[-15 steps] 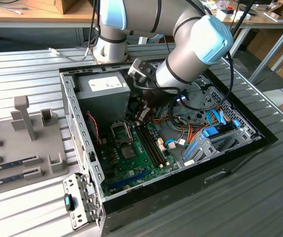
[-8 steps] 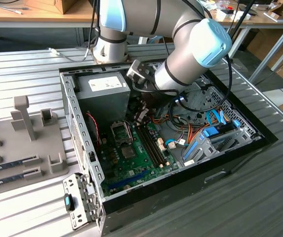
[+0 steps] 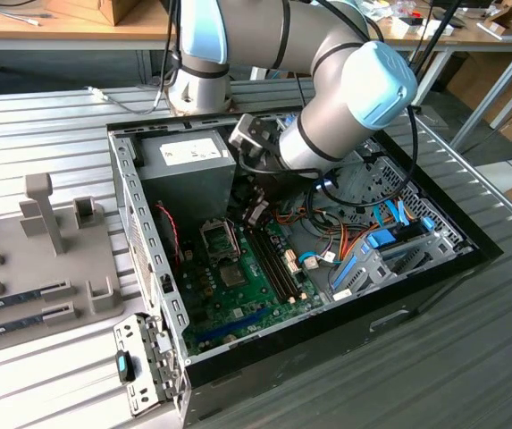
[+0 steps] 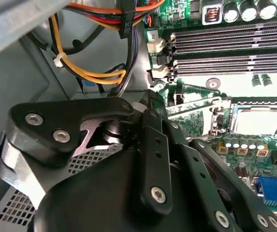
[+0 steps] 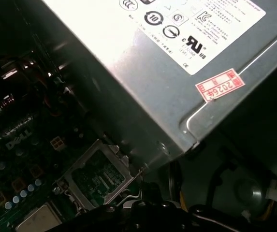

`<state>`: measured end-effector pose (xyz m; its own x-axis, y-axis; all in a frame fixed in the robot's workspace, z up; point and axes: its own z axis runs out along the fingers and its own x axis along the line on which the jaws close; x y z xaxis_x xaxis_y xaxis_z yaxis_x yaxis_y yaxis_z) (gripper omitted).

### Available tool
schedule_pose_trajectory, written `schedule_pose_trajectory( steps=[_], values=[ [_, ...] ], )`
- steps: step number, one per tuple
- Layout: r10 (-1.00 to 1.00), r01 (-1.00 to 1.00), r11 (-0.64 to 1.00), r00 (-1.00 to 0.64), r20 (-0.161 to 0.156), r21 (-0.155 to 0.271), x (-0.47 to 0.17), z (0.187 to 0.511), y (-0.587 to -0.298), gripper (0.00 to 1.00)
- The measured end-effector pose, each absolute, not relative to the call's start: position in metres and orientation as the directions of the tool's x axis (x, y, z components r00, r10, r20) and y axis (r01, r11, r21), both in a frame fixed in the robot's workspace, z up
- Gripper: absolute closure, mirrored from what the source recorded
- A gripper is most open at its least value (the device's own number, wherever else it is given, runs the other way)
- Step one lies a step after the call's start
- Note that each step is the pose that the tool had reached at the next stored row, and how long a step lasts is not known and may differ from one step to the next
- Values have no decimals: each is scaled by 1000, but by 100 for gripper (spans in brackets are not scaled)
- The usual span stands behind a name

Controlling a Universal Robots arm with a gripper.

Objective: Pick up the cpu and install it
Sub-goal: 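Place the cpu into insertion slot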

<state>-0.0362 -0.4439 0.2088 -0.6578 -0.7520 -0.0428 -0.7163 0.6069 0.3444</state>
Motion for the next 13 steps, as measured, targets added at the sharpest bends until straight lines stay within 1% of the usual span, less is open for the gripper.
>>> schedule_pose_trajectory(
  steps=[5, 7, 13],
  values=[
    [-751, -716, 604, -658, -50, 350, -38, 207, -444, 89],
    [-727, -695, 625, -684, -57, 356, -39, 203, -446, 89],
    [-727, -695, 624, -684, -59, 358, -39, 196, -447, 89]
  ],
)
